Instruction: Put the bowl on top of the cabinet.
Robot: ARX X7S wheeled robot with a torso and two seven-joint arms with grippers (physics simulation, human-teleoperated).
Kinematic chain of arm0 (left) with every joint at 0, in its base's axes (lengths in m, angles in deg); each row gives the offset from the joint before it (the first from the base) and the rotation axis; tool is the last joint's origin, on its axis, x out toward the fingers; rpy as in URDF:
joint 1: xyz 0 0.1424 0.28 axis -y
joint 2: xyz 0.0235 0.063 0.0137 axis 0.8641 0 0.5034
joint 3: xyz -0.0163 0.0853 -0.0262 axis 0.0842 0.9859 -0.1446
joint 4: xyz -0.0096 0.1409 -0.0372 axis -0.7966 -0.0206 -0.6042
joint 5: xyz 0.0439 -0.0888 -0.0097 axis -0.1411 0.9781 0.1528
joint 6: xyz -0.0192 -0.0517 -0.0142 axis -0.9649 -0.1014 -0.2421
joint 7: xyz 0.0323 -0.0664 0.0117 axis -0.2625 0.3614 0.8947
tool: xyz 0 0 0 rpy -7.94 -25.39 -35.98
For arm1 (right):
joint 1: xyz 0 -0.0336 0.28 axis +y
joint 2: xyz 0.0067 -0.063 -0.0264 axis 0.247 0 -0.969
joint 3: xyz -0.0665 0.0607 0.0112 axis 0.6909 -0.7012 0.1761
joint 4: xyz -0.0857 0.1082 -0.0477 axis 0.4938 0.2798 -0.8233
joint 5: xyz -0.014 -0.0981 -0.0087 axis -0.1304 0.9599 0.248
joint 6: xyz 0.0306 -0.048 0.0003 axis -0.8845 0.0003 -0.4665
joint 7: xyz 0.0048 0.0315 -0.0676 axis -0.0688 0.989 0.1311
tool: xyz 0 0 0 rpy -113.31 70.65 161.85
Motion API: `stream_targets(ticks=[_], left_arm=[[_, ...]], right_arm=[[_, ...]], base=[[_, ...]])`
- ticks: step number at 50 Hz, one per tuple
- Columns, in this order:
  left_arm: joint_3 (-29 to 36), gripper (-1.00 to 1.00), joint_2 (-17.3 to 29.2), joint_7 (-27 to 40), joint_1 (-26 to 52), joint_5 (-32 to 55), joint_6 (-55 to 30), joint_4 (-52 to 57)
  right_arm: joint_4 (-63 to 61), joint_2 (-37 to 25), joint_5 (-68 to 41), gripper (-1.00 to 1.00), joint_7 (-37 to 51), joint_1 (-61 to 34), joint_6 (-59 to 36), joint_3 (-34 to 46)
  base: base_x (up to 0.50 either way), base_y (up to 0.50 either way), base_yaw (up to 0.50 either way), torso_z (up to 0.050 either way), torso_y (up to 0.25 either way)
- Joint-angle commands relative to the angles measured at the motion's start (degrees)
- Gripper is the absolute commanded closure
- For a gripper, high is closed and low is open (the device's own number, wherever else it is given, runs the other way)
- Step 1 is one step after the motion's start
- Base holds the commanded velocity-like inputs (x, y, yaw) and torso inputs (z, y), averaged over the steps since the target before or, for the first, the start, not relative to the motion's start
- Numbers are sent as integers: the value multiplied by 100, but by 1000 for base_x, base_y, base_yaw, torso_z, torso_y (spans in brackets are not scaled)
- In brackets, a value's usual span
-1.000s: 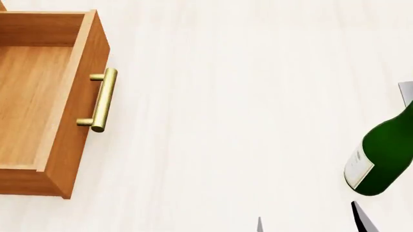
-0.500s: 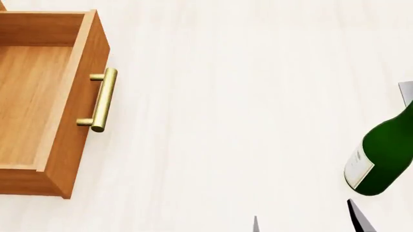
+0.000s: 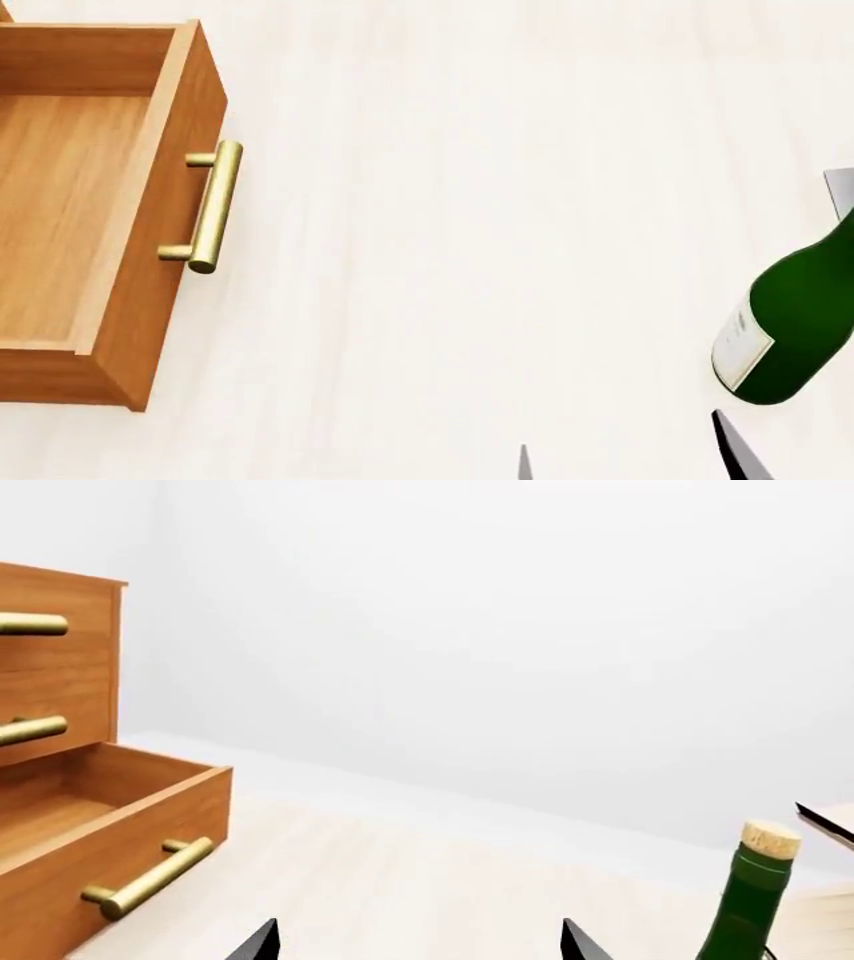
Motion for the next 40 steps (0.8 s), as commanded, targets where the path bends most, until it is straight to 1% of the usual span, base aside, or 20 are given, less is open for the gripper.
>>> stream_targets(ticks=[1, 8, 21, 22, 23, 26, 40], left_arm=[[-156, 100, -73, -39, -6, -170, 30, -74], [-97, 100, -68, 111, 3, -233, 3, -3], [89, 100, -30, 19, 18, -321, -124, 12], [124, -100, -24, -8, 37, -339, -139, -4], [169, -100, -19, -117, 73, -348, -150, -31], [164, -100, -18, -105, 71, -363, -126, -37], [153, -100, -17, 74, 101, -349, -196, 32]], right_arm=[[28, 107, 96, -100, -182, -55, -141, -80], [17, 94, 92, -100, -173, -50, -145, -82], [26, 83, 82, -100, -161, -62, -142, -68], [27, 83, 82, -100, -161, -62, -139, -67], [28, 82, 82, -100, -161, -64, -140, -64], [29, 79, 87, -100, -159, -63, -136, -59], [30, 66, 95, -100, -145, -43, -111, -45]], base=[[0, 0, 0, 0, 0], [0, 0, 0, 0, 0], [0, 0, 0, 0, 0], [0, 0, 0, 0, 0], [0, 0, 0, 0, 0], [0, 0, 0, 0, 0], [0, 0, 0, 0, 0]])
